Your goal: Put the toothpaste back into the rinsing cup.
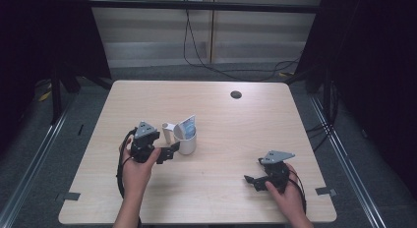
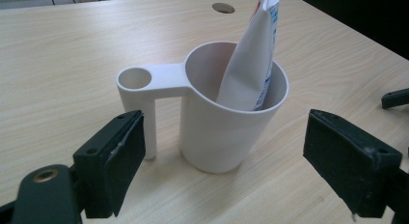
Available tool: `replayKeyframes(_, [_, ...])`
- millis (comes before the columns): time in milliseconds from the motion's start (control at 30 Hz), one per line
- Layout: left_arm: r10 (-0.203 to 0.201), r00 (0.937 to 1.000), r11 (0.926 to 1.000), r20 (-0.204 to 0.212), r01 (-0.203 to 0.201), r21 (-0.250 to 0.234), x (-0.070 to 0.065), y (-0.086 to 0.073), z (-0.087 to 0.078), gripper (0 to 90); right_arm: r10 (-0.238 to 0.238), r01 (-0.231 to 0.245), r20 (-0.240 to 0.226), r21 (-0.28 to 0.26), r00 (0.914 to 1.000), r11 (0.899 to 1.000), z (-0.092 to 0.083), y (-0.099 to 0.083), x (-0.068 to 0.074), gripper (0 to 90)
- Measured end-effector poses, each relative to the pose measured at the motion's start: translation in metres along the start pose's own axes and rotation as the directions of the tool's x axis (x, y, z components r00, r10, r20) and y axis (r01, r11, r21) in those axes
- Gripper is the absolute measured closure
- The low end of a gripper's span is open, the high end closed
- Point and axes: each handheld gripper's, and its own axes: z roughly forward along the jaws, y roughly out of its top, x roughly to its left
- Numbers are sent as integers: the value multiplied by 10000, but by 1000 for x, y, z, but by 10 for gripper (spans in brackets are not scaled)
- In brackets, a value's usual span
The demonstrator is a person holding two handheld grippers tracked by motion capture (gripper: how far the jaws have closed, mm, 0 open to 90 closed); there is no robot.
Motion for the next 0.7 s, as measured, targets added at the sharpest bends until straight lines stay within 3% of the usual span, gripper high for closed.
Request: replayKeyframes(700, [313,9994,9989,-142,-308,351,12,-21,-5,151,-10,10,-2,14,10000,10000,0,0,0,125])
